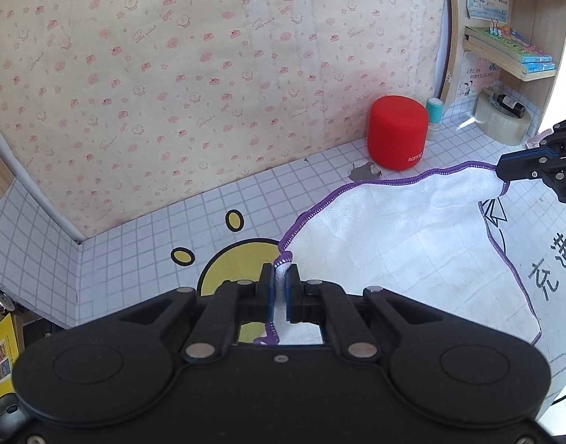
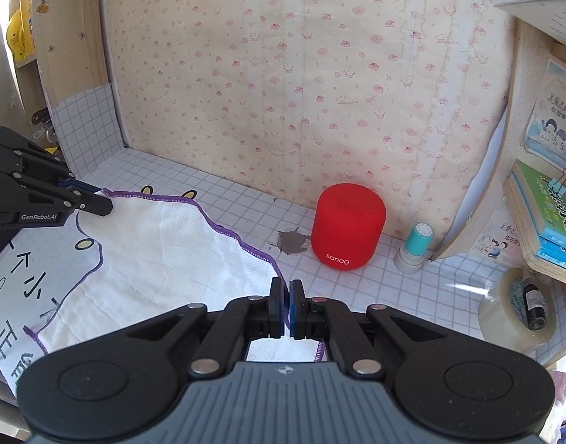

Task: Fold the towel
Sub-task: 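Lift the towel edge with both grippers and fold it over the towel's other half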

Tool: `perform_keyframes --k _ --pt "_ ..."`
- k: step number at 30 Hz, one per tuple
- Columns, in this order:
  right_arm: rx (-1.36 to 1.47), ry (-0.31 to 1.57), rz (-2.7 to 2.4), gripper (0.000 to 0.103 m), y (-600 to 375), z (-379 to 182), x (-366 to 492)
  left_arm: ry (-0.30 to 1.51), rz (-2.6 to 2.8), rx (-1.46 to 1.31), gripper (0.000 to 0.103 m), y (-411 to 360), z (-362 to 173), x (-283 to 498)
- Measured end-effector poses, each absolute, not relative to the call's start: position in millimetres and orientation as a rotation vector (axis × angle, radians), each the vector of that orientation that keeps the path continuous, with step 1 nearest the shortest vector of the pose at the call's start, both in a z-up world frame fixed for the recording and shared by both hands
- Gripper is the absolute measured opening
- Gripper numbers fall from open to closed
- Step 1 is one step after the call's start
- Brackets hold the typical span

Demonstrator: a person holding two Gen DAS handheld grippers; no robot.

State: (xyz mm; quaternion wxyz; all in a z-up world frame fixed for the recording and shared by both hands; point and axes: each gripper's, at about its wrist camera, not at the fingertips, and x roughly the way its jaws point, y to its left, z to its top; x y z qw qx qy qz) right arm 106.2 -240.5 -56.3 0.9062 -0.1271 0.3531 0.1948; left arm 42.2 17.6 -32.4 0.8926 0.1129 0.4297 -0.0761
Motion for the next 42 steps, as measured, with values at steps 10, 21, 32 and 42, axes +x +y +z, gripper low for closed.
perform_keyframes --k 10,21,32,42 --pt "-0.291 0.763 0.428 0.002 -238.4 -64.6 80.4 0.912 -0.172 0.248 0.006 16.8 -36.5 15.1" --pt "-0.291 0.837 0.454 0.002 -235.9 -81.5 60.2 0.967 -0.187 0.248 0.006 14.8 -49.0 -7.9" --pt "-0.302 0.828 0.474 0.002 -231.3 -72.3 50.2 0.933 -0.202 0.277 0.006 11.2 -34.4 -22.5" --pt "-0.319 0.832 0.474 0.002 -234.2 -68.3 38.8 0.933 -0.198 0.287 0.006 15.6 -32.6 -36.3"
